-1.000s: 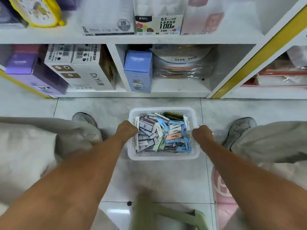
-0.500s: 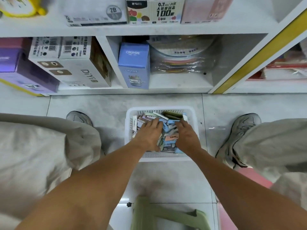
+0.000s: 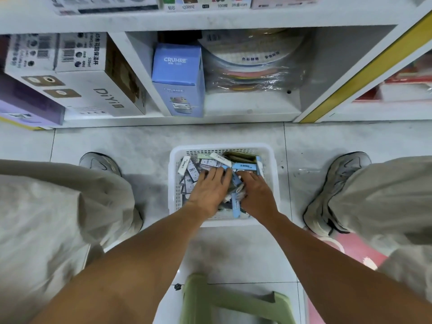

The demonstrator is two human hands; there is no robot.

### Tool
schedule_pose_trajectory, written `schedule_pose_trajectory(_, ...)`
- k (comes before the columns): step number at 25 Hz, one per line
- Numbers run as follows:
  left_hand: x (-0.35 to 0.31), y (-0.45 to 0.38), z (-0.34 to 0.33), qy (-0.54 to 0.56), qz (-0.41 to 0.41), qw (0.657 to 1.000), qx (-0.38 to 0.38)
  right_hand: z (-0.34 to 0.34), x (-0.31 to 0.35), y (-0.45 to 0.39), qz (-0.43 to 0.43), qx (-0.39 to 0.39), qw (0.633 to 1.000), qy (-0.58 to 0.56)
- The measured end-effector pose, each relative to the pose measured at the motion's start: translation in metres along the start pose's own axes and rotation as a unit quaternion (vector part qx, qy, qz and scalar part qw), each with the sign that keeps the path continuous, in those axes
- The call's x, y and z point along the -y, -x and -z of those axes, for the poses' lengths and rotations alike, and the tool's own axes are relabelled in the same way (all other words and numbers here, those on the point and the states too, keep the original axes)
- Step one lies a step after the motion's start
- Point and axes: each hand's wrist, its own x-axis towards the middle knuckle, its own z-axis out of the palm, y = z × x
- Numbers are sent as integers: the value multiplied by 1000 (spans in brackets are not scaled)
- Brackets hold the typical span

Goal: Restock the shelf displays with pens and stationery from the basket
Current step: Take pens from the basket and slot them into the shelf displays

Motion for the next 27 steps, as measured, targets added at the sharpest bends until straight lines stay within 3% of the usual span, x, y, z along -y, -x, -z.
schedule_pose_trajectory(3, 2, 3, -3, 28, 22, 999, -4, 2, 2, -3, -12, 9, 1000, -19)
schedule_pose_trajectory(17, 30, 11, 6, 103, -35, 994, -4, 12, -2, 5, -17, -3, 1000, 10)
schedule_pose_trajectory(21, 37, 7, 27, 154, -42, 987, 21, 14, 6, 10, -11, -45, 995, 88)
schedule_pose_trajectory(27, 12, -40, 68, 138, -66, 986, -62, 21, 6, -4, -61, -115, 990, 53)
